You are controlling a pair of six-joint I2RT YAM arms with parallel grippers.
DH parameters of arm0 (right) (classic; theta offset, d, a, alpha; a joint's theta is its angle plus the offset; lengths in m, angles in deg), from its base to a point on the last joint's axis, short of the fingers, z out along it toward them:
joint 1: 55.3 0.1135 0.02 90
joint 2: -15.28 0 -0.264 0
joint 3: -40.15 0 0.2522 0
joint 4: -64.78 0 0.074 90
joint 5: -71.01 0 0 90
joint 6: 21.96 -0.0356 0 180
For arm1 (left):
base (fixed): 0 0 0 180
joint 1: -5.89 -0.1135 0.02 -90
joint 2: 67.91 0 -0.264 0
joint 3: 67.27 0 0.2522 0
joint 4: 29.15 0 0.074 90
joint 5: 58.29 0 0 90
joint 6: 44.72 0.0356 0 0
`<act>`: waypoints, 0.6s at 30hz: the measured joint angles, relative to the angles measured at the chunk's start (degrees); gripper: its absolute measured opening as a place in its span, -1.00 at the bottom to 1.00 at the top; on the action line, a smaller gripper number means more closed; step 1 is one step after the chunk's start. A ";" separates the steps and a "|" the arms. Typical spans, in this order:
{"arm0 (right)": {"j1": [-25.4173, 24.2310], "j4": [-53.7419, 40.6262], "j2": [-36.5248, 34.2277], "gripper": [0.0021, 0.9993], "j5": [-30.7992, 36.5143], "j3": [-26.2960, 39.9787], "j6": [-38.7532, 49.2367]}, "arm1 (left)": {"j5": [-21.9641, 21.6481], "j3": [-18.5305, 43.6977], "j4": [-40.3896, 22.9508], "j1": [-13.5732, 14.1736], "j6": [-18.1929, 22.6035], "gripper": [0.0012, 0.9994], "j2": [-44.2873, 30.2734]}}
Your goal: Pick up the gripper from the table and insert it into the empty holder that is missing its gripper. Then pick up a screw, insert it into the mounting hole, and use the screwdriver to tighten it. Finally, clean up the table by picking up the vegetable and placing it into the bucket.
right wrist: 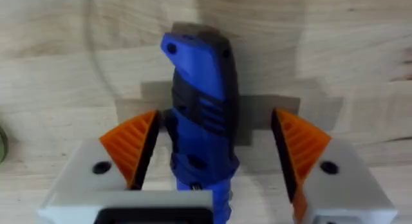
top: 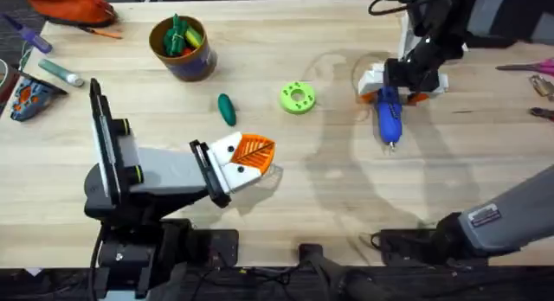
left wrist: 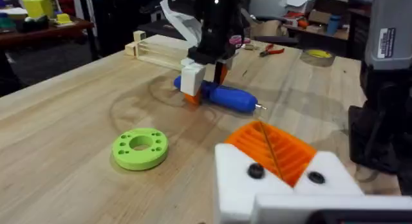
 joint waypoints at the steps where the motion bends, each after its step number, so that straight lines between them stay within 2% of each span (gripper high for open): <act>1: -0.01 0.02 0.01 0.98 0.01 0.00 0.01 | 0.00 0.00 0.00 0.00 0.00 -0.97 0.00; 5: 0.00 0.02 0.00 0.95 0.01 0.00 0.00 | 0.00 0.00 0.00 0.00 -0.01 -0.97 0.00; 8: 0.00 0.04 0.00 0.84 0.01 0.00 0.02 | 0.00 0.00 0.00 0.00 -0.01 -0.97 0.00; 15: 0.00 0.07 0.00 0.35 0.01 0.00 0.92 | 0.00 0.00 0.00 0.00 0.01 -0.97 0.00; 18: 0.00 0.17 0.00 0.04 0.01 0.00 1.29 | 0.00 0.00 0.00 0.00 -0.01 -0.97 0.00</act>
